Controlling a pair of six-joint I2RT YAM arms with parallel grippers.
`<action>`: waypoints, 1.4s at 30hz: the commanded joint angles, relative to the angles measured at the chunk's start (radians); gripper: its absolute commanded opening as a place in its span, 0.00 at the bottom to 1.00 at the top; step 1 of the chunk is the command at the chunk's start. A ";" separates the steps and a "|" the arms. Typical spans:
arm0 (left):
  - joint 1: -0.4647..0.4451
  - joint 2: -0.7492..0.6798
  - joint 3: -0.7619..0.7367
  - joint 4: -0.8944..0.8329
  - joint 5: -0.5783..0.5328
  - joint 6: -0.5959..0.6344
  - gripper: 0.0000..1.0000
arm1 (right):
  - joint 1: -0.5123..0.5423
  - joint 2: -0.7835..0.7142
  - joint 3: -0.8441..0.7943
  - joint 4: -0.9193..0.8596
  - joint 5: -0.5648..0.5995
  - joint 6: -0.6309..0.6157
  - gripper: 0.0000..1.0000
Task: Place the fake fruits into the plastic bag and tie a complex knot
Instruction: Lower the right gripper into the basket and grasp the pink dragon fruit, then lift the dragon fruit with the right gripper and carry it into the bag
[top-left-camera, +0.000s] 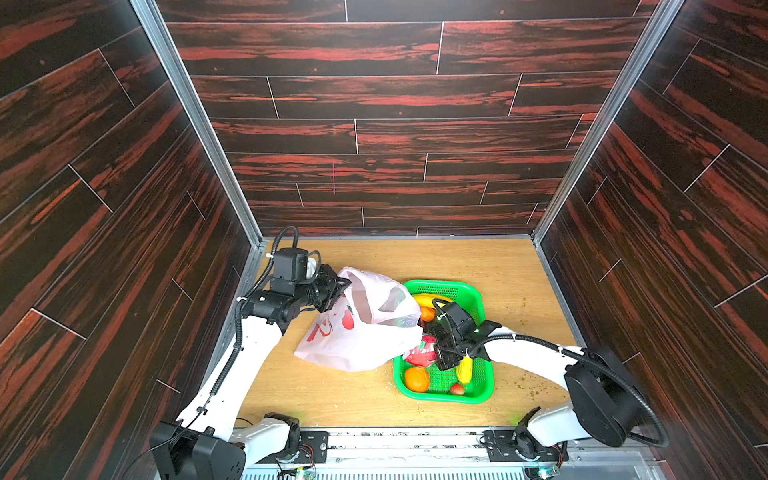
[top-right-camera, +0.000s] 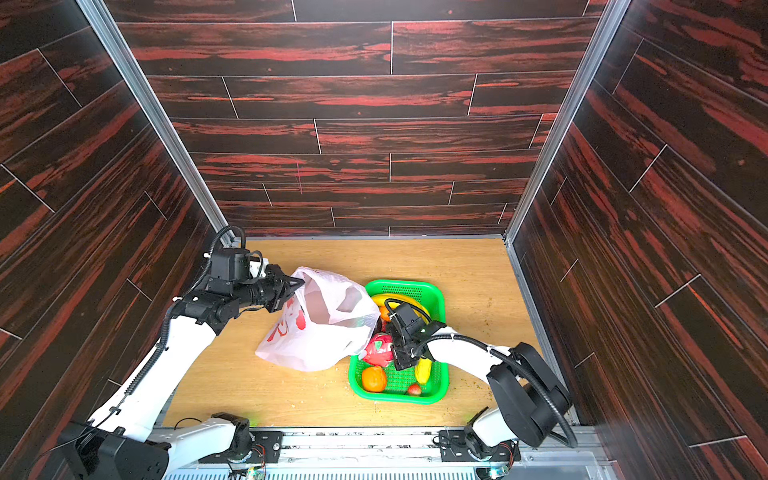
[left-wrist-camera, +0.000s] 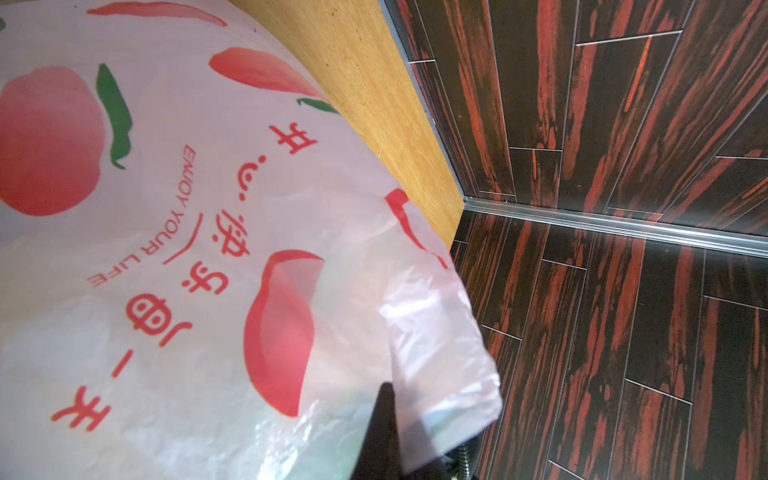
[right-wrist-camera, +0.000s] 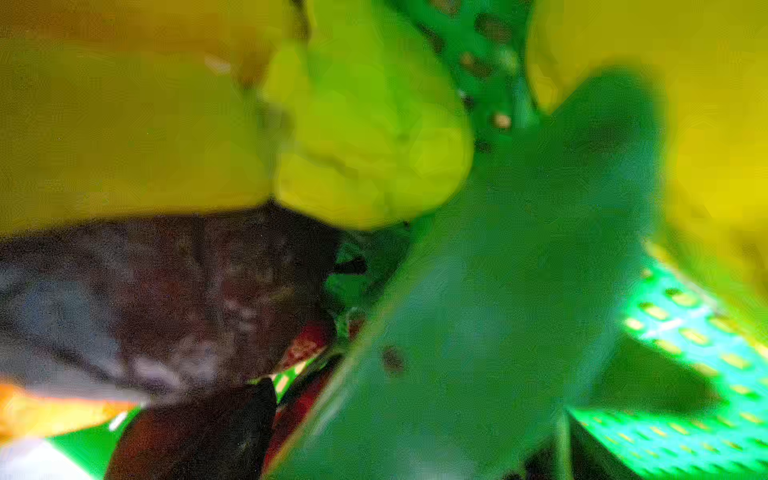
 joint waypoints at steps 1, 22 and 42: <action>-0.003 -0.007 0.022 -0.012 0.000 0.010 0.00 | 0.002 -0.087 0.003 -0.090 0.083 -0.014 0.72; -0.004 -0.012 0.015 -0.044 -0.012 0.024 0.00 | 0.003 -0.427 -0.048 -0.121 0.280 -0.359 0.56; -0.004 -0.023 0.011 -0.097 -0.011 0.034 0.00 | 0.033 -0.581 -0.053 0.375 0.311 -0.889 0.52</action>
